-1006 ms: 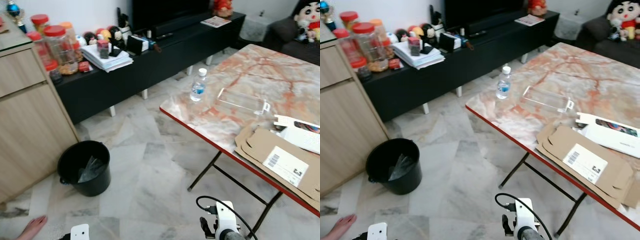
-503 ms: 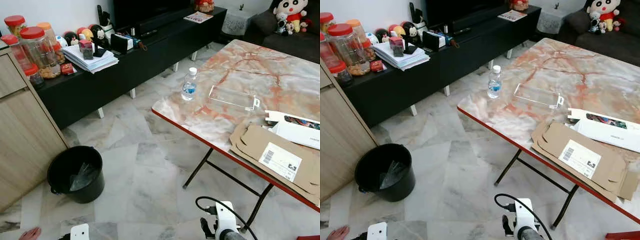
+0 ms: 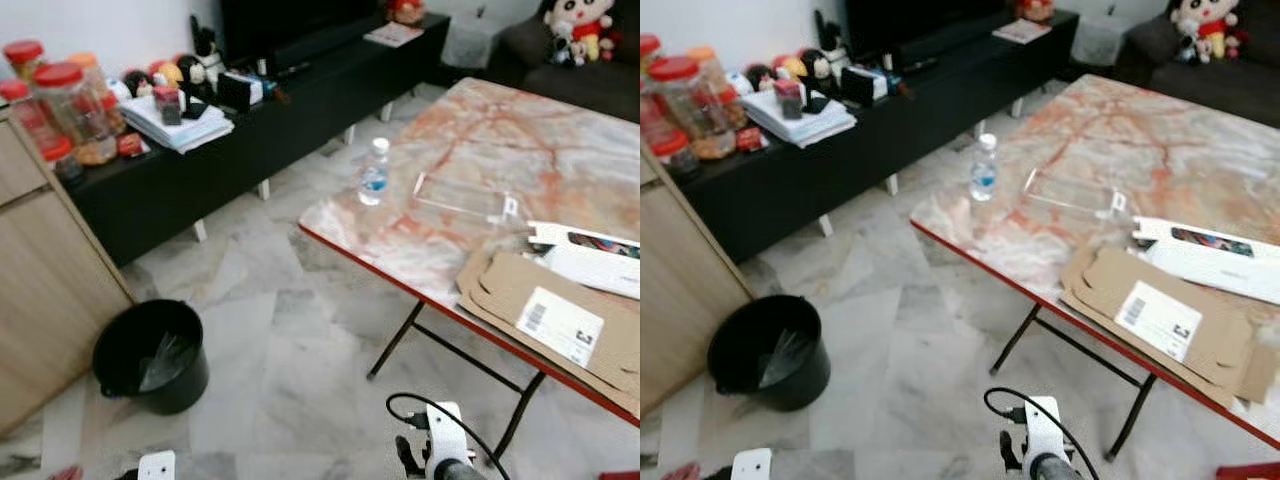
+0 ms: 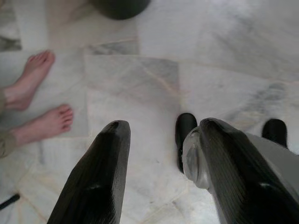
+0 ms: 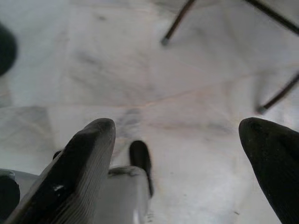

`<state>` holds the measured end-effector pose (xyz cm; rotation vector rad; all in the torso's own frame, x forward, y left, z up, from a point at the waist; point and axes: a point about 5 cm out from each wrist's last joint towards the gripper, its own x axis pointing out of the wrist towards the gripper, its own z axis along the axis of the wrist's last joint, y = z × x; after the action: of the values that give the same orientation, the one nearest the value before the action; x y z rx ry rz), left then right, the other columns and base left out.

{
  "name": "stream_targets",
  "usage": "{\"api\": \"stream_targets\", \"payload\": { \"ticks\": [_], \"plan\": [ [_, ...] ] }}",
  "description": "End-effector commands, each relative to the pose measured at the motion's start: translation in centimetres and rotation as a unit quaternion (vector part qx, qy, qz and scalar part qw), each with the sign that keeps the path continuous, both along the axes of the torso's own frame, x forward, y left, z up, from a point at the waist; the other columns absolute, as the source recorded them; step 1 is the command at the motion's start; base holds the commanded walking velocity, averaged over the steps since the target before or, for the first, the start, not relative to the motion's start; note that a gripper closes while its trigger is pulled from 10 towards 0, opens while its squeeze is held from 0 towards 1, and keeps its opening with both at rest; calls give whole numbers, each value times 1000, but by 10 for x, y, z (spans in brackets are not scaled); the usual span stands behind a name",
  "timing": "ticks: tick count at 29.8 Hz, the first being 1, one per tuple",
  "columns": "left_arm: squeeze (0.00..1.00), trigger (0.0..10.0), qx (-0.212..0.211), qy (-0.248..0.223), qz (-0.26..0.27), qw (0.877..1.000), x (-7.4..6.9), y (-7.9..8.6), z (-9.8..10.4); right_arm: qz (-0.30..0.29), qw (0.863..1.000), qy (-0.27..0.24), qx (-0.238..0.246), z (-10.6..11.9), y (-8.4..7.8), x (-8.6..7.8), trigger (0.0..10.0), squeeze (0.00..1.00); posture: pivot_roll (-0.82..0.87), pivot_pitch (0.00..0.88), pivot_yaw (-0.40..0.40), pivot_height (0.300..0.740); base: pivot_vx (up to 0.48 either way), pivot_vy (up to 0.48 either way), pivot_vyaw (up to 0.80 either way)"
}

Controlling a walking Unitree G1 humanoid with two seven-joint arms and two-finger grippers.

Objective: Picking trash to rubbish bin

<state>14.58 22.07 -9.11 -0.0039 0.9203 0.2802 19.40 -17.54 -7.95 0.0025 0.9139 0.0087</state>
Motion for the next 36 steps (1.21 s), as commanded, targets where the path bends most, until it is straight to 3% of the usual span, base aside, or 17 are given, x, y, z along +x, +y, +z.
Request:
{"api": "stream_targets", "payload": {
  "ticks": [1, 36],
  "plan": [
    [0, 10000, 1, 12, 4, 1000, -4, 2, -2, -8, 1000, 8, 1, -2, 0, -3, 10000, 0, 26, 66, -17, 740, 0, 0, -781],
    [0, 10000, 3, 15, -16, 1000, 0, 0, -1, 0, 1000, 15, -3, -3, 1, -6, 10000, 0, 23, 27, -11, 740, 0, -31, -781]
  ]
}}
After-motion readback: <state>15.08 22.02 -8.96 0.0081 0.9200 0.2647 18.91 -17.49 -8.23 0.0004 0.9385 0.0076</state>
